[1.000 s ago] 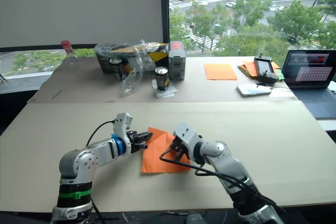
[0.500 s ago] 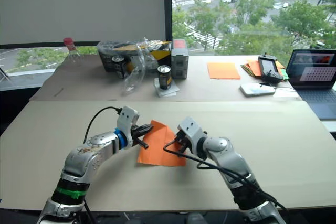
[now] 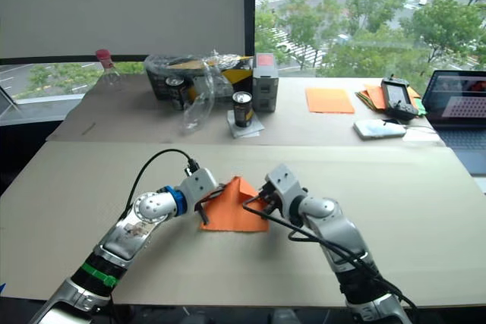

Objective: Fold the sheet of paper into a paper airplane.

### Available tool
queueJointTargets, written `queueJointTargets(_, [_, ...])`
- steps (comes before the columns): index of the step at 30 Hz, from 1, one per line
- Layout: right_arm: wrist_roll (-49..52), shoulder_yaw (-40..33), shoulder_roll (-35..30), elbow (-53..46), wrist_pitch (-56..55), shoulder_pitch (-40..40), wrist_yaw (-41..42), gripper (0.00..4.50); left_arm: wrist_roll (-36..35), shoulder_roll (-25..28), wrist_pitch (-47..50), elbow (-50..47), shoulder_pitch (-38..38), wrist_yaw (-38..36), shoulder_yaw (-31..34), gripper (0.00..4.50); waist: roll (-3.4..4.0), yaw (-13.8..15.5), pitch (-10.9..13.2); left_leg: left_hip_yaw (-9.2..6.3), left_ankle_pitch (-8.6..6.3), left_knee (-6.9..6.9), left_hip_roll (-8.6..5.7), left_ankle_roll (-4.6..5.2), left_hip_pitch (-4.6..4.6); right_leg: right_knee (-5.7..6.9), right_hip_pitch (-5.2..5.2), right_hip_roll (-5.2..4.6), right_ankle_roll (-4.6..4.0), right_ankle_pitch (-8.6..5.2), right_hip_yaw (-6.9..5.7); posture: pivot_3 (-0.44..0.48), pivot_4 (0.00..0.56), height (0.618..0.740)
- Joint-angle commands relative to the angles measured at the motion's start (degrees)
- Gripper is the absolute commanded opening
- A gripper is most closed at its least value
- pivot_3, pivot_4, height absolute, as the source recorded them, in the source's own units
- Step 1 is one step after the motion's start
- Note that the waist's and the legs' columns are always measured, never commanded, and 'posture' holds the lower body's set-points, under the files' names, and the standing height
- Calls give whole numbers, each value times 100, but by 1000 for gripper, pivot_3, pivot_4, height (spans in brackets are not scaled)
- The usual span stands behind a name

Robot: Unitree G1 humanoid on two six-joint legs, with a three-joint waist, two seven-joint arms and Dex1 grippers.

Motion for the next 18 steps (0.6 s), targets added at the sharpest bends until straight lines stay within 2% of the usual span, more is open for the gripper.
queueJointTargets(1, [109, -68, 23, -242, -73, 14, -29, 0, 373, 10, -313, 2, -43, 63, -80, 21, 0, -11, 0, 0, 0, 1, 0, 0, 1, 1, 1, 0, 0, 0, 0, 0, 150, 732])
queueJointTargets(8, [128, -87, 153, -169, -465, -186, -70, 0, 769, -25, -533, 65, 52, -38, -254, 21, 0, -15, 0, 0, 0, 2, 0, 0, 3, 7, 0, 1, 0, 0, 0, 0, 150, 732])
queueJointTargets(18, [247, -137, 322, 331, -872, -427, 48, 0, 861, -89, -521, -3, 188, -194, -200, 21, 1, -17, 0, 0, 0, 3, 0, 0, 7, 10, 3, 0, 0, 0, 0, 0, 150, 732])
